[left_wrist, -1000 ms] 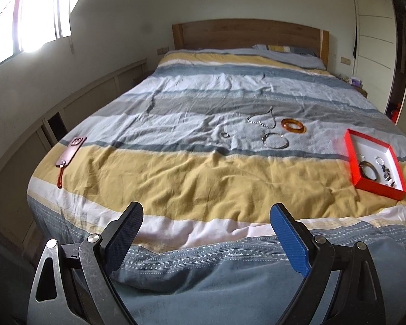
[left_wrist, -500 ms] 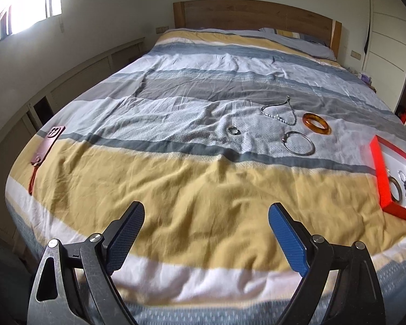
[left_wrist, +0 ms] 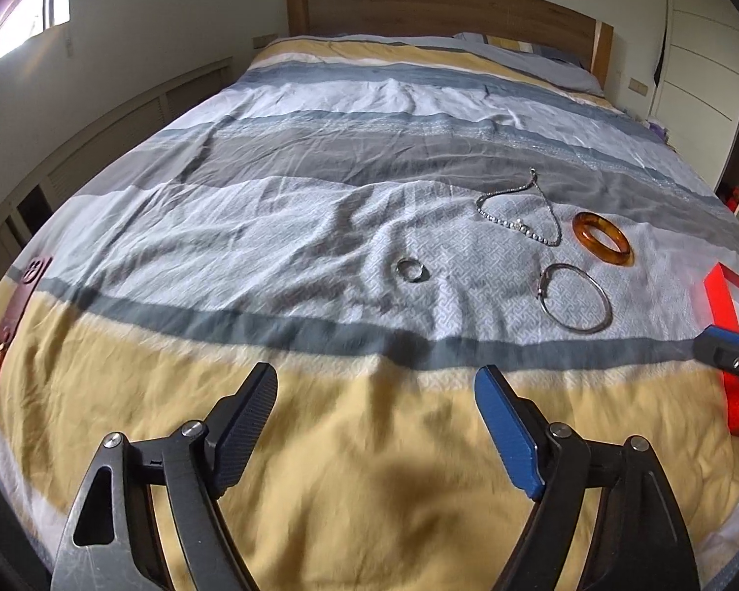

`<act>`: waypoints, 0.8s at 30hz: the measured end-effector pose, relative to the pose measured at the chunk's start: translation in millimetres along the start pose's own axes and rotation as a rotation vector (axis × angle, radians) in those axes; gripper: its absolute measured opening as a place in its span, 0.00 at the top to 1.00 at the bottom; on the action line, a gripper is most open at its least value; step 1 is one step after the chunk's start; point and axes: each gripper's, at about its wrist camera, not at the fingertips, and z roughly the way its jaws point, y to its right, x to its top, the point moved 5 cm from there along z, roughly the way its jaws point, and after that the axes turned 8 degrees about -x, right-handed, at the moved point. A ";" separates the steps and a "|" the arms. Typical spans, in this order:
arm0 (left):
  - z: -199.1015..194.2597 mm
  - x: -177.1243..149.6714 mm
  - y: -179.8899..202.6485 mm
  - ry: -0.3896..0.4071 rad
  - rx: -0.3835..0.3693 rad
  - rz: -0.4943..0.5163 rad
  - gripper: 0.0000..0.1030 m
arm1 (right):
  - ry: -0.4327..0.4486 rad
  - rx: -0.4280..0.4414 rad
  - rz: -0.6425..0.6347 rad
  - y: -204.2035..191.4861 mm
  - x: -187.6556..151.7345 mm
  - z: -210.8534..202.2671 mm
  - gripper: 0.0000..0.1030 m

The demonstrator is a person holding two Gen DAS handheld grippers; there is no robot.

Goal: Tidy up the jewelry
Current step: 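Grasp the small silver ring with the left tool while the right tool grasps the silver bangle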

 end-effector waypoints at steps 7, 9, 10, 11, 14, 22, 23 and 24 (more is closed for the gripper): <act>39.6 24.6 -6.6 -0.014 -0.068 -0.017 0.33 | 0.010 0.019 -0.049 -24.3 25.6 33.8 0.51; 48.8 30.6 -8.0 -0.013 -0.081 -0.027 0.34 | 0.007 0.016 -0.064 -27.5 33.7 44.9 0.51; 55.5 34.2 -8.4 -0.013 -0.092 -0.032 0.36 | 0.005 0.013 -0.072 -28.4 36.4 50.2 0.52; 60.0 36.4 -8.5 -0.016 -0.102 -0.035 0.38 | 0.002 0.011 -0.076 -28.6 37.8 54.5 0.52; 77.6 41.2 -6.9 -0.034 -0.129 -0.041 0.45 | -0.015 -0.001 -0.079 -26.0 40.3 69.5 0.54; 112.5 42.5 -8.5 -0.053 -0.129 -0.060 0.49 | -0.031 -0.005 -0.086 -22.1 38.8 97.7 0.66; 114.0 42.0 -8.4 -0.050 -0.128 -0.060 0.50 | -0.033 -0.003 -0.085 -22.0 39.1 100.9 0.69; 114.2 41.7 -7.7 -0.045 -0.125 -0.058 0.52 | -0.037 -0.002 -0.085 -21.7 39.1 103.9 0.71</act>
